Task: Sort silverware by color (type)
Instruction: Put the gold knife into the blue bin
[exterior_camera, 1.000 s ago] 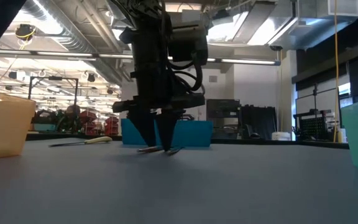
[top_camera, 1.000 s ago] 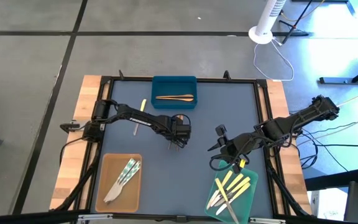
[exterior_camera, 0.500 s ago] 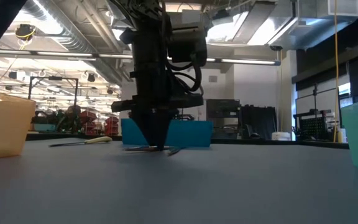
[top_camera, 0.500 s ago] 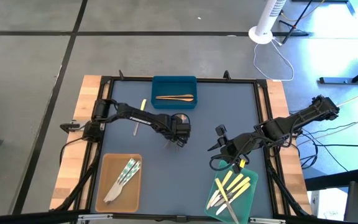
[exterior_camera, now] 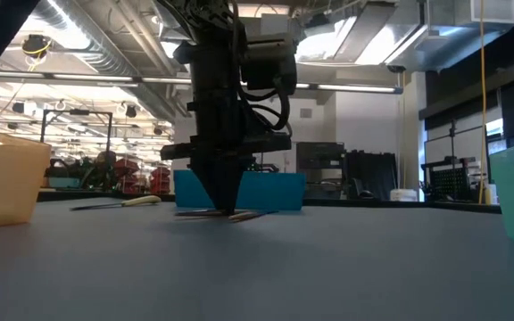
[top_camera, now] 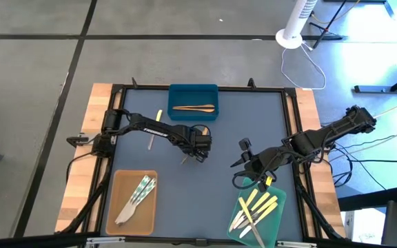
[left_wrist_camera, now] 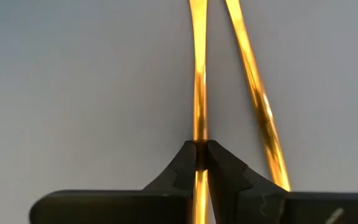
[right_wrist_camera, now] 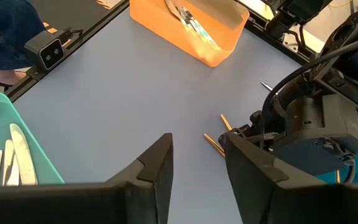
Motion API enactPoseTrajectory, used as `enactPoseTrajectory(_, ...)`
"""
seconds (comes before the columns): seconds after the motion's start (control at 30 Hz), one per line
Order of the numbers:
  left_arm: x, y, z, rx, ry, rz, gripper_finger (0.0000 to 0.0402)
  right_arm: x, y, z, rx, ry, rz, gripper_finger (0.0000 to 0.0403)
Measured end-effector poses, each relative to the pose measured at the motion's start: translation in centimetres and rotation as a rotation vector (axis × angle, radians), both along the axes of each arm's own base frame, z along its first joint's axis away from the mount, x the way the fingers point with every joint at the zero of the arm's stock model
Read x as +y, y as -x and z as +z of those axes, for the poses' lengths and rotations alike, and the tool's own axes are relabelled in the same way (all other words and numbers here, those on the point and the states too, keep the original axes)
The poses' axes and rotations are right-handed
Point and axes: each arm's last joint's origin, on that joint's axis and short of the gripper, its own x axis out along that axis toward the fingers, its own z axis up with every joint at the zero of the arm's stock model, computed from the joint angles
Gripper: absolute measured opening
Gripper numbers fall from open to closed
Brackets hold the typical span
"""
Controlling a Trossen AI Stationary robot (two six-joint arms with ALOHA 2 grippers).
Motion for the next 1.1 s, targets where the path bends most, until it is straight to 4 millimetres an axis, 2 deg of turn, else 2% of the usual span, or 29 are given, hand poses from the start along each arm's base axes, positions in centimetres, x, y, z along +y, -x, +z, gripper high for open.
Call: enactPoseTrajectory(1.1, -0.1, 1.1, 0.5, 0.104, 0.011, -0.076, 0.0016, 0.0, 0.0, 0.0, 0.0, 0.0, 0.0, 0.0133)
